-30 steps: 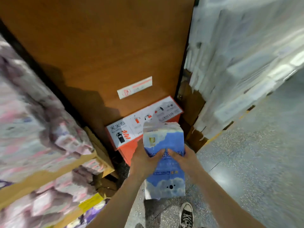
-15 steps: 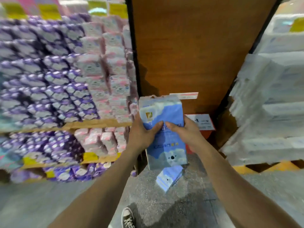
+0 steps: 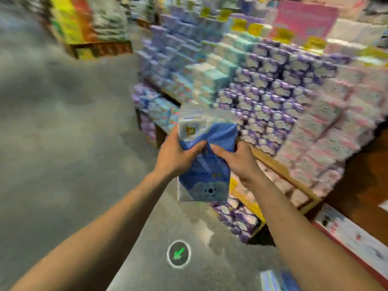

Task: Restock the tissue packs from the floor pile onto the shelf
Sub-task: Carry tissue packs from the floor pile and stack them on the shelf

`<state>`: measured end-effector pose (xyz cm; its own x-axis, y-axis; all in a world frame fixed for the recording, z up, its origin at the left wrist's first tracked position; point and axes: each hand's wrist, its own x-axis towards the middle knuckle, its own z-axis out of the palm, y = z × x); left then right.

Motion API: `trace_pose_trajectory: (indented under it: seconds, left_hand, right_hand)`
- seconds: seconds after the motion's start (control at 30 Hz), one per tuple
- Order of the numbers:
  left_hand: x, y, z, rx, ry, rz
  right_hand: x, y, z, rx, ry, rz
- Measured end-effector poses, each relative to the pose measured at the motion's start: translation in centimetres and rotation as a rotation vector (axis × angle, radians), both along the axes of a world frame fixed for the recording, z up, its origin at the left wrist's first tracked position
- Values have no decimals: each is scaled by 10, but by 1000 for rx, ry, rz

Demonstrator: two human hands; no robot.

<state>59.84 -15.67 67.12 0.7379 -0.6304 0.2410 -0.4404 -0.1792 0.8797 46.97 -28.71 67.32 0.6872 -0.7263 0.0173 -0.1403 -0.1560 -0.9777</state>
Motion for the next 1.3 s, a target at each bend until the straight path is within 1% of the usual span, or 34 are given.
trace_pose_trajectory:
  seconds: [0.17, 0.33, 0.47, 0.67, 0.8, 0.9, 1.0, 1.1, 1.3]
  left_hand:
    - [141, 150, 13, 14, -28, 260]
    - [246, 296, 42, 13, -78, 470]
    - [316, 402, 64, 54, -118, 663]
    - [419, 524, 74, 85, -170, 896]
    - [494, 592, 86, 45, -198, 1034]
    - [547, 640, 102, 9, -188, 1147]
    - [592, 694, 119, -15, -193, 1265]
    - [627, 752, 127, -37, -204, 1366]
    - [680, 880, 123, -11, -260, 1509]
  right_hand:
    - [175, 120, 15, -41, -8, 244]
    - [321, 244, 28, 1, -56, 447]
    - [425, 344, 47, 0, -112, 663]
    - [571, 463, 61, -2, -164, 942]
    - [677, 536, 76, -49, -235, 1096]
    - [756, 592, 96, -98, -254, 1218]
    - [822, 657, 117, -136, -286, 1332]
    - [871, 727, 132, -127, -289, 1450]
    - [945, 871, 129, -60, -270, 1603]
